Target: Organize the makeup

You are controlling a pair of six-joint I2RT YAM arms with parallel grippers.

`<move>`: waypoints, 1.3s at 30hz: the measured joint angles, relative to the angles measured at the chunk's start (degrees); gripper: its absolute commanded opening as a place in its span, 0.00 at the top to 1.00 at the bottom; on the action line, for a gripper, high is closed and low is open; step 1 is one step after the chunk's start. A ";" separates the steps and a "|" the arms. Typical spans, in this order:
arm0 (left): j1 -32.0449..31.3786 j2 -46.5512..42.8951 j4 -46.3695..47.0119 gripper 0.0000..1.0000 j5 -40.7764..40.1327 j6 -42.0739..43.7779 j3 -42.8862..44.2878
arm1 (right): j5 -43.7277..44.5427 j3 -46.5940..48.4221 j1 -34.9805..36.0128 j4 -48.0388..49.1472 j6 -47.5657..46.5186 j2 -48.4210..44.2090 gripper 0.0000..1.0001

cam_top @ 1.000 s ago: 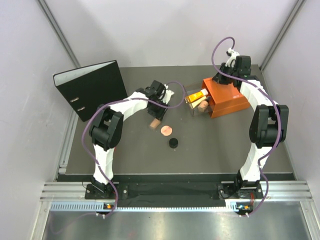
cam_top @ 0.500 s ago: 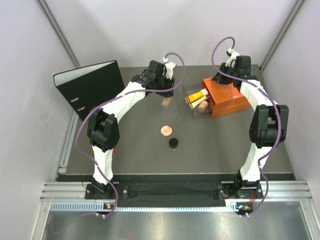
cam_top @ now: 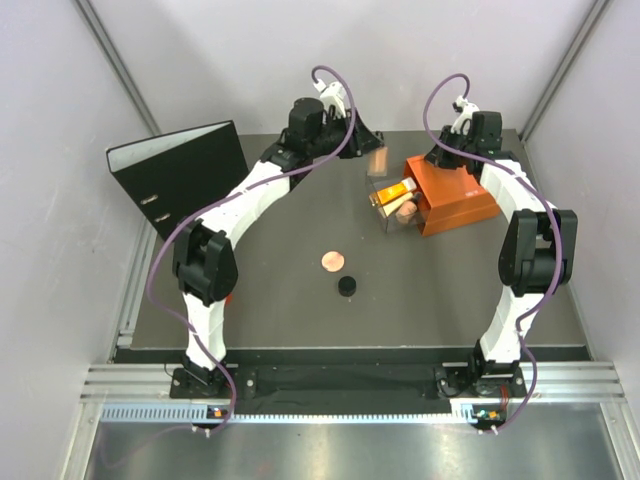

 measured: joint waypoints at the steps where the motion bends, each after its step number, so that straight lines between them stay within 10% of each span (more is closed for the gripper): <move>1: -0.17 0.22 1.22 1.00 0.48 -1.44 -0.02 | -0.02 0.00 0.00 0.00 0.00 0.02 1.00; 17: -6.71 9.92 4.57 1.00 -1.51 -8.70 2.60 | -0.46 0.48 -0.13 -0.37 0.00 0.35 1.00; 39: -6.51 13.38 -14.19 0.43 -12.48 -2.64 12.66 | -0.94 1.07 -0.22 -0.98 0.02 0.66 1.00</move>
